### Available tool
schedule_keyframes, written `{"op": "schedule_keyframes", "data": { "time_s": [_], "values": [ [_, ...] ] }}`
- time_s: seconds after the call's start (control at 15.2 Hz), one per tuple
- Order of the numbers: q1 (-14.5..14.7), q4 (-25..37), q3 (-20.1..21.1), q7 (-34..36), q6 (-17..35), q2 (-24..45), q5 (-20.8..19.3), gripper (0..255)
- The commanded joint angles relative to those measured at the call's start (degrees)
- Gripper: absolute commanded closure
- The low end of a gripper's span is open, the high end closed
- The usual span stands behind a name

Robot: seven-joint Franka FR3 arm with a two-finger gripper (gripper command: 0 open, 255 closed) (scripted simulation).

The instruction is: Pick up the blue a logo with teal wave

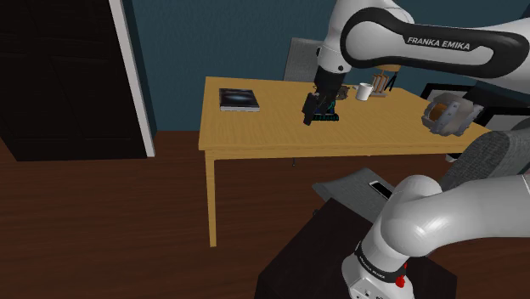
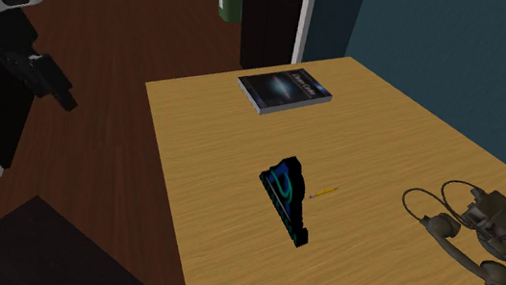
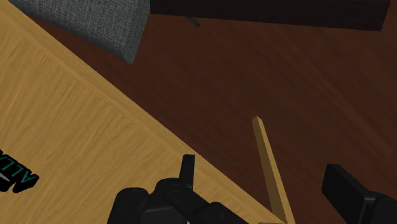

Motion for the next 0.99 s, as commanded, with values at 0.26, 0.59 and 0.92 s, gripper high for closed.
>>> {"op": "schedule_keyframes", "data": {
  "time_s": [0.26, 0.59, 0.92],
  "values": [
    [-0.2, 0.7, -6.7, -10.8, 0.0, 0.4, -3.3, 0],
    [0.3, 4.0, -15.2, -24.3, 0.6, 3.8, -6.9, 0],
    [2.0, 10.0, -23.8, -37.9, 1.5, 9.9, -8.8, 0]
  ]
}}
